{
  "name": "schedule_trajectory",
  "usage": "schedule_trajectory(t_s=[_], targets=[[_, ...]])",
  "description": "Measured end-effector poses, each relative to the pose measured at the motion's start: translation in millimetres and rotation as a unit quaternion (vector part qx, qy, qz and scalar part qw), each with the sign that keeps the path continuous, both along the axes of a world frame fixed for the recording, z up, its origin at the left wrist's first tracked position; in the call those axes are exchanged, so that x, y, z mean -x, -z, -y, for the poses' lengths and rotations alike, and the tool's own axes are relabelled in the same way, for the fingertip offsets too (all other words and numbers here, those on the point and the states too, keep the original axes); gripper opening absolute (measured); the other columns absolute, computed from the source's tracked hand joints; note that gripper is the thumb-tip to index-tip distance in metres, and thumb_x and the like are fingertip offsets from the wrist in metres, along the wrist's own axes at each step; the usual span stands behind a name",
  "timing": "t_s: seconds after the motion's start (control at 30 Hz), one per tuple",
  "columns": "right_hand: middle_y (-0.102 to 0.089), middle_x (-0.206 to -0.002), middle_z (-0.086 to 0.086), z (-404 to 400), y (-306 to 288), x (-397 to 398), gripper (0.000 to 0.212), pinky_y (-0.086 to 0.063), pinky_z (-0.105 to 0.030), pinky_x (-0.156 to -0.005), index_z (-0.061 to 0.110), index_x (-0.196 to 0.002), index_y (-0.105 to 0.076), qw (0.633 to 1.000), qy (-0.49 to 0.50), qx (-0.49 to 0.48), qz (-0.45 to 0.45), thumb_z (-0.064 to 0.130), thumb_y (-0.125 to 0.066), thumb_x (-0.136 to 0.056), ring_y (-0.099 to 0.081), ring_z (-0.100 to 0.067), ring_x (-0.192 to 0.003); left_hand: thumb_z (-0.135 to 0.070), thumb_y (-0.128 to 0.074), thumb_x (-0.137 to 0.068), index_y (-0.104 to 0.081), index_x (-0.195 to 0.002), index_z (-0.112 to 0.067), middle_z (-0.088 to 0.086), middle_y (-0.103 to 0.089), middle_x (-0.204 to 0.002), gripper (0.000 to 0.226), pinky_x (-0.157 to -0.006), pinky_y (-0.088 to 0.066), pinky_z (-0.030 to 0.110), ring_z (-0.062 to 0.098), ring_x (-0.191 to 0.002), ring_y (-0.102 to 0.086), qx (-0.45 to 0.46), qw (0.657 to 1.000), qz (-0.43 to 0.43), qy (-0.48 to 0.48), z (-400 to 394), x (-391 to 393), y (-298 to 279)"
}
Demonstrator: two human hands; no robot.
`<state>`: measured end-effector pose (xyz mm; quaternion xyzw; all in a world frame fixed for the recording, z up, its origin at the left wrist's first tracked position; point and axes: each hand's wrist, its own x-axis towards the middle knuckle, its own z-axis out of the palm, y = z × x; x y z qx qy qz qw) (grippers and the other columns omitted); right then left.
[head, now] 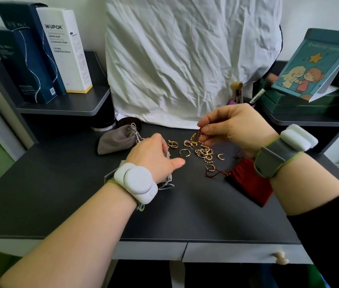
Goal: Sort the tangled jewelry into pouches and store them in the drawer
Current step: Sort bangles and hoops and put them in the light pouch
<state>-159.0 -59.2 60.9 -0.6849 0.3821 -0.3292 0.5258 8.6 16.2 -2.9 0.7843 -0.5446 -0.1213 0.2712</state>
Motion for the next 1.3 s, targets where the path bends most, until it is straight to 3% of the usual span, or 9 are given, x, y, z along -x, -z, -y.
schedule_trajectory(t_s=[0.17, 0.23, 0.37, 0.47, 0.6, 0.83, 1.1, 1.2, 1.3], targets=[[-0.067, -0.064, -0.014, -0.3, -7.5, -6.7, 0.013, -0.06, -0.032, -0.062, -0.004, -0.078, -0.066, 0.999, -0.023, -0.004, 0.03, -0.016, -0.062, -0.076, -0.068, -0.022, -0.059, -0.036, -0.062, -0.081, -0.055, -0.078, -0.027, -0.001, -0.067, -0.095, 0.013, -0.074, -0.044, 0.028, 0.021, -0.095, -0.059, -0.057, 0.997, 0.056, 0.002, -0.5, -2.5, -1.8], [-0.067, -0.061, -0.012, -2.9, -5.1, -12.1, 0.013, -0.06, -0.032, -0.062, -0.004, -0.077, -0.066, 0.998, -0.034, -0.014, 0.042, -0.016, -0.062, -0.076, -0.069, -0.023, -0.06, -0.03, -0.059, -0.085, -0.055, -0.064, -0.027, -0.001, -0.07, -0.09, 0.021, -0.079, -0.049, 0.03, 0.021, -0.093, -0.061, -0.058, 0.997, 0.05, 0.003, -1.1, -6.2, -2.5], [-0.068, -0.063, -0.014, -11.2, 4.9, -24.0, 0.015, -0.06, -0.032, -0.061, -0.003, -0.077, -0.066, 0.995, -0.047, -0.044, 0.074, -0.017, -0.061, -0.076, -0.069, -0.023, -0.06, -0.03, -0.064, -0.085, -0.062, -0.06, -0.022, -0.006, -0.066, -0.063, 0.026, -0.061, -0.047, 0.024, 0.01, -0.061, -0.06, 0.0, 0.995, -0.101, -0.013, -0.9, -17.5, 1.9], [-0.067, -0.067, -0.015, -20.2, 17.9, -34.3, 0.016, -0.06, -0.032, -0.063, -0.003, -0.077, -0.066, 0.992, -0.049, -0.067, 0.092, -0.018, -0.06, -0.076, -0.068, -0.022, -0.06, -0.024, -0.069, -0.081, -0.067, -0.067, -0.017, -0.002, -0.061, -0.056, 0.016, -0.045, -0.034, 0.021, 0.013, -0.039, -0.045, 0.045, 0.957, -0.283, -0.033, -3.5, -22.9, 5.6], [-0.067, -0.071, -0.017, -30.9, 37.4, -49.7, 0.02, -0.059, -0.034, -0.069, 0.001, -0.076, -0.067, 0.995, -0.056, -0.057, 0.054, -0.017, -0.058, -0.079, -0.067, -0.021, -0.063, -0.018, -0.066, -0.082, -0.069, -0.064, -0.018, 0.003, -0.061, -0.058, 0.019, -0.044, -0.031, 0.021, 0.021, -0.051, -0.046, 0.067, 0.912, -0.402, -0.048, -8.9, -26.7, 9.5], [-0.074, -0.079, -0.013, -35.1, 51.3, -57.4, 0.033, -0.058, -0.042, -0.075, 0.025, -0.073, -0.074, 0.998, -0.043, 0.039, -0.039, -0.006, -0.064, -0.076, -0.069, -0.037, -0.075, -0.012, -0.062, -0.084, -0.069, -0.054, -0.021, -0.003, -0.058, -0.049, 0.032, -0.037, -0.029, 0.017, 0.016, -0.046, -0.044, 0.088, 0.884, -0.458, -0.035, -14.4, -31.0, 5.5], [-0.069, -0.082, 0.004, -26.1, 37.8, -55.1, 0.022, -0.043, -0.018, -0.055, 0.027, -0.086, -0.068, 0.985, 0.019, 0.119, -0.124, 0.018, -0.079, -0.069, -0.059, -0.008, -0.065, -0.008, -0.057, -0.088, -0.064, -0.075, -0.01, 0.0, -0.055, -0.049, 0.015, -0.036, -0.026, 0.015, 0.012, -0.041, -0.044, 0.098, 0.842, -0.531, -0.002, -19.3, -34.7, -12.6], [-0.071, -0.08, 0.002, -27.5, 28.1, -56.9, 0.027, -0.042, -0.014, -0.048, 0.022, -0.094, -0.068, 0.984, -0.021, 0.108, -0.141, 0.021, -0.079, -0.07, -0.061, -0.007, -0.062, -0.008, -0.055, -0.089, -0.063, -0.081, -0.008, 0.009, -0.056, -0.064, 0.012, -0.047, -0.029, 0.021, 0.018, -0.051, -0.048, 0.095, 0.834, -0.543, 0.023, -19.9, -33.7, -20.2], [-0.07, -0.067, -0.001, -27.0, 19.4, -58.6, 0.015, -0.048, -0.024, -0.045, 0.021, -0.081, -0.07, 0.977, -0.036, 0.112, -0.18, 0.025, -0.077, -0.068, -0.06, -0.014, -0.051, -0.005, -0.054, -0.089, -0.063, -0.089, -0.001, 0.018, -0.059, -0.08, 0.011, -0.061, -0.04, 0.027, 0.025, -0.071, -0.053, 0.09, 0.813, -0.573, 0.053, -19.3, -30.0, -24.3]])
